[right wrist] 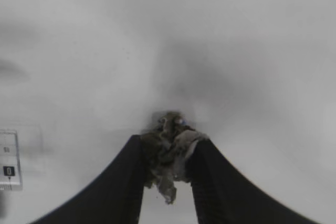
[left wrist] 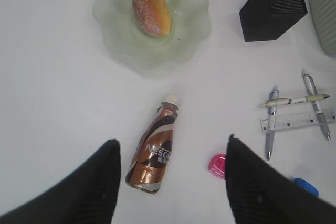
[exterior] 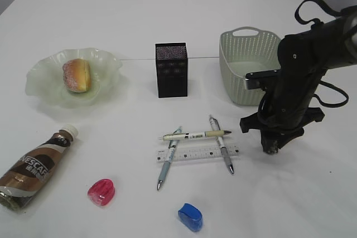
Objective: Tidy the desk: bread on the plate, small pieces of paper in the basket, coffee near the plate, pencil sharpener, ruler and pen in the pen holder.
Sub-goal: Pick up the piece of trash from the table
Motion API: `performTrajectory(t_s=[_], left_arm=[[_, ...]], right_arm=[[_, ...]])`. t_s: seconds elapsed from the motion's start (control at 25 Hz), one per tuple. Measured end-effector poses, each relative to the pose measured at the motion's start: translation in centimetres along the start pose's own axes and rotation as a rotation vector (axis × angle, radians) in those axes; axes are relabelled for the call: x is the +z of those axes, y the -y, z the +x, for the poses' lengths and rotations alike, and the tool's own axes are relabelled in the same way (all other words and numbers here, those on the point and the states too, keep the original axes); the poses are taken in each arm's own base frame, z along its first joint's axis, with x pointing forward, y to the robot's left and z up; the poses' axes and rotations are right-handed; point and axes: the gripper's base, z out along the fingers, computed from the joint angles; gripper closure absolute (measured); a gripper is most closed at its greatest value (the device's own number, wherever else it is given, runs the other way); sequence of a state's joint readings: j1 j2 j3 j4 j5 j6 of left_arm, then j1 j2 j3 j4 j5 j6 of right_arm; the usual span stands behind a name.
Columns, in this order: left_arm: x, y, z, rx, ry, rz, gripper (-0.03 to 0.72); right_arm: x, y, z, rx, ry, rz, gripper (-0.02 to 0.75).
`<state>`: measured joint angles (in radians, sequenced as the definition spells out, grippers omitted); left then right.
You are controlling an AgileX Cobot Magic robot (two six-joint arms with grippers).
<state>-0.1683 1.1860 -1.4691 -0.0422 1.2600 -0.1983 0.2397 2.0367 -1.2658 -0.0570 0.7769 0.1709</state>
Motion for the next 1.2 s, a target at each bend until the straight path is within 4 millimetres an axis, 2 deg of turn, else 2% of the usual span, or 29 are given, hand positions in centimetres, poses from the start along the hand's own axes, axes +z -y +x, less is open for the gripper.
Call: performTrajectory(t_s=[0.28,0.68,0.76,1.08,1.2], left_arm=[[0.0,0.1,0.0,-0.003,-0.002,0.008,0.230],[0.0,0.1,0.0,-0.003,-0.002,0.008,0.231],[0.0,0.1,0.0,-0.003,-0.002,0.008,0.232],[0.0,0.1,0.0,-0.003,-0.002,0.008,0.232],[0.1,0.1,0.0,-0.003,-0.003,0.008,0.234]], right_arm=[[0.0,0.0,0.0,0.000,0.002,0.000,0.706],[-0.3,0.1,0.4,0.008,-0.043,0.008,0.742],[-1.4,0.1,0.5,0.009,-0.031,0.007,0.742],[-7.9,0.5,1.0,0.017,0.086,-0.008,0.743],[-10.1,0.6,0.0,0.005,0.168,0.004,0.743]])
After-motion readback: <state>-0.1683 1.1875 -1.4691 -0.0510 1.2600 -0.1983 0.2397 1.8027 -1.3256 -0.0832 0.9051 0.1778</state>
